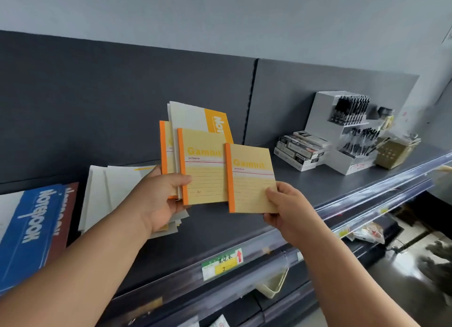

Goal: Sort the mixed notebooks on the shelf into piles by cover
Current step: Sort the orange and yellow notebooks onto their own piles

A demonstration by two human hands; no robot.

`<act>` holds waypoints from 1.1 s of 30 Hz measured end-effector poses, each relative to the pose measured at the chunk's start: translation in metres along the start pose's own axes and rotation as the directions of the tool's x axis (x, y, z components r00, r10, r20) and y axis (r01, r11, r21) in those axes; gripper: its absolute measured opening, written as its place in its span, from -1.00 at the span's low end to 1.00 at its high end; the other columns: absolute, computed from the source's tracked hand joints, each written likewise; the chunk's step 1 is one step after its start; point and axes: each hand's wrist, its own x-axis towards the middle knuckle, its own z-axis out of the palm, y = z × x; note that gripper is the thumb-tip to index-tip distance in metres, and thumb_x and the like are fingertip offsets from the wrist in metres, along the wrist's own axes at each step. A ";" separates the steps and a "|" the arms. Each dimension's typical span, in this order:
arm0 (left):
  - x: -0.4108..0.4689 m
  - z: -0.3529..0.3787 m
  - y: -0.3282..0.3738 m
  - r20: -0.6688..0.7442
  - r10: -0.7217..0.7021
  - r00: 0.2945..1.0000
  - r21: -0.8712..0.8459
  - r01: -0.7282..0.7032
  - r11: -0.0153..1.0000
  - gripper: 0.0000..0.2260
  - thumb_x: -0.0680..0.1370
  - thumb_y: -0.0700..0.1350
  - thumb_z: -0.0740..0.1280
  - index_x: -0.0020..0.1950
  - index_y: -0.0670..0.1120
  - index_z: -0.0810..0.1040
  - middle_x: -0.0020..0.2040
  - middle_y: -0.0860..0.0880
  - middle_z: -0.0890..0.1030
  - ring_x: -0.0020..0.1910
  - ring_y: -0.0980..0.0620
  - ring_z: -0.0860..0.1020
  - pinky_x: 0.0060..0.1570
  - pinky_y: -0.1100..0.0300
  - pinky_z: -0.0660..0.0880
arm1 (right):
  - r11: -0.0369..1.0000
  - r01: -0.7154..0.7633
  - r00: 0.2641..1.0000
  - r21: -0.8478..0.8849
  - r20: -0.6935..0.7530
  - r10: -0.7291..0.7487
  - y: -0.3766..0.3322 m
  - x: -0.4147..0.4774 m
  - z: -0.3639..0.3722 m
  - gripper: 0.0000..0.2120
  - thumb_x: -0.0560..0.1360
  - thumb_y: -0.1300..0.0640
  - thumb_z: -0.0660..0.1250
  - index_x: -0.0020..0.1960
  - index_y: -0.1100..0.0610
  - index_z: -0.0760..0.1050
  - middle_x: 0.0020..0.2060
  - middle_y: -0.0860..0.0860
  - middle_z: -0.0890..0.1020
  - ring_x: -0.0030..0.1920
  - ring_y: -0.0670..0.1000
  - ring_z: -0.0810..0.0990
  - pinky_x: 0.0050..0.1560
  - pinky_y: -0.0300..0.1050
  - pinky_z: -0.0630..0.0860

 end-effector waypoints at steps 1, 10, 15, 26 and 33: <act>0.008 0.001 0.001 0.007 0.004 1.000 0.006 -0.004 1.000 -0.69 0.56 -0.35 0.27 0.20 -0.02 0.52 0.02 -0.11 0.68 -0.06 -0.11 0.65 -0.19 0.04 0.55 | 1.000 -0.005 1.000 0.006 -0.015 0.005 -0.002 0.007 -0.004 -0.83 0.67 0.18 0.14 0.11 0.08 0.51 0.00 0.05 0.63 -0.08 0.04 0.54 -0.31 -0.18 0.50; 0.049 0.000 0.003 -0.034 0.036 0.999 0.022 -0.036 0.999 -0.68 0.56 -0.36 0.27 0.17 0.03 0.53 -0.03 -0.06 0.70 -0.09 -0.05 0.66 -0.35 0.14 0.60 | 0.999 0.003 0.993 -0.038 -0.118 -0.007 -0.006 0.083 -0.026 -0.84 0.66 0.18 0.16 0.12 0.11 0.51 -0.04 0.08 0.62 -0.21 0.04 0.59 -0.42 -0.23 0.47; 0.060 0.007 0.004 -0.114 0.090 0.989 0.000 -0.091 0.996 -0.68 0.56 -0.35 0.27 0.16 0.03 0.54 0.01 -0.08 0.70 -0.02 -0.09 0.66 -0.17 0.04 0.55 | 0.980 0.106 0.993 -0.171 -0.034 -0.113 -0.008 0.133 -0.023 -0.79 0.59 0.20 0.22 0.16 0.06 0.54 0.03 0.04 0.66 -0.07 0.03 0.57 -0.15 -0.07 0.51; 0.057 0.066 -0.030 -0.286 0.136 0.949 -0.016 -0.147 0.989 -0.65 0.55 -0.36 0.28 0.25 -0.01 0.54 0.08 -0.07 0.70 0.06 -0.10 0.66 -0.19 0.06 0.63 | 0.601 0.300 0.950 -0.741 0.170 -0.264 0.003 0.176 -0.042 -0.69 0.52 0.14 0.29 0.25 0.05 0.44 0.11 -0.02 0.44 0.24 0.09 0.33 0.15 0.00 0.40; 0.053 0.103 -0.047 -0.283 0.148 0.948 -0.018 -0.159 0.987 -0.60 0.54 -0.38 0.29 0.26 0.02 0.55 0.11 -0.05 0.69 0.13 -0.13 0.63 -0.03 -0.05 0.58 | 0.946 0.244 0.854 -0.211 0.510 -0.107 -0.030 0.146 -0.042 -0.56 0.52 -0.14 0.36 0.31 -0.02 0.33 0.19 -0.10 0.56 0.10 -0.10 0.59 0.15 0.00 0.59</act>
